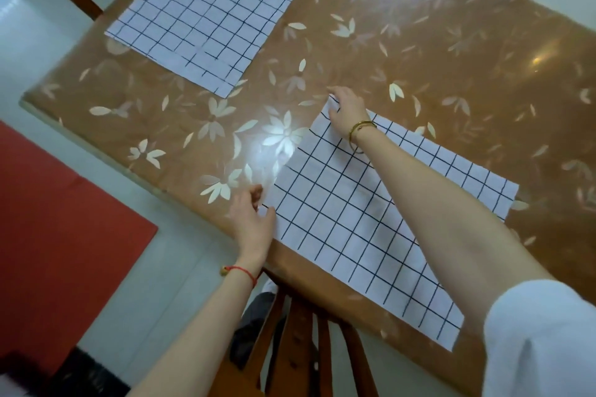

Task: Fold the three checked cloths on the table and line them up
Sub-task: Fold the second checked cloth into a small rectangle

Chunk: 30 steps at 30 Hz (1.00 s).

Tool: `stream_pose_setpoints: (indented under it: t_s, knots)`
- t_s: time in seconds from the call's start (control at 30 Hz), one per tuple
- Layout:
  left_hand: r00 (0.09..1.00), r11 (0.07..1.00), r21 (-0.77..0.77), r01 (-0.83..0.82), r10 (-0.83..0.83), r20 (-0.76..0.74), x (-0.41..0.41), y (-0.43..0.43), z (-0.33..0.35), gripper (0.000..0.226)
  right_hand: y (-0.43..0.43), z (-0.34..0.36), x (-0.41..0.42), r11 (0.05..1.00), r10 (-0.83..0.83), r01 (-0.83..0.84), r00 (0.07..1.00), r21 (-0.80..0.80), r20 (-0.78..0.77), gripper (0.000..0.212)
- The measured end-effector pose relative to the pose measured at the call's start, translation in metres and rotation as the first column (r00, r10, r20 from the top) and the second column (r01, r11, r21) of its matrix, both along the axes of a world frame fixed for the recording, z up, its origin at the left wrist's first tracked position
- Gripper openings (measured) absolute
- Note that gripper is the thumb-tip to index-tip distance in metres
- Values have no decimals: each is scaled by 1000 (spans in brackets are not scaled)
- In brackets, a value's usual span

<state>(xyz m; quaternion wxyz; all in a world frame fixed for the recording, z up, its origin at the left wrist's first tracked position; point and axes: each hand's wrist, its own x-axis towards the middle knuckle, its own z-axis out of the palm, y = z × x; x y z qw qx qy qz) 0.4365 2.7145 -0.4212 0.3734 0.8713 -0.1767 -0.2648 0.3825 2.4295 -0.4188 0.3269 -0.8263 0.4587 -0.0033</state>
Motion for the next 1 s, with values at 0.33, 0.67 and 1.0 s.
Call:
stream_pose_setpoints:
  t_s: [0.33, 0.67, 1.0]
  knots:
    - [994, 993, 100, 67, -75, 78, 4, 1, -2, 13, -6, -6, 3, 956, 198, -243, 949, -165, -247, 60]
    - [998, 999, 34, 23, -24, 50, 10, 2, 5, 3, -4, 16, -14, 840, 181, -388, 859, -379, -478, 45]
    - [996, 996, -46, 76, -74, 42, 31, -2, 19, 10, -1, 30, -61, 929, 133, -200, 965, -311, -225, 46]
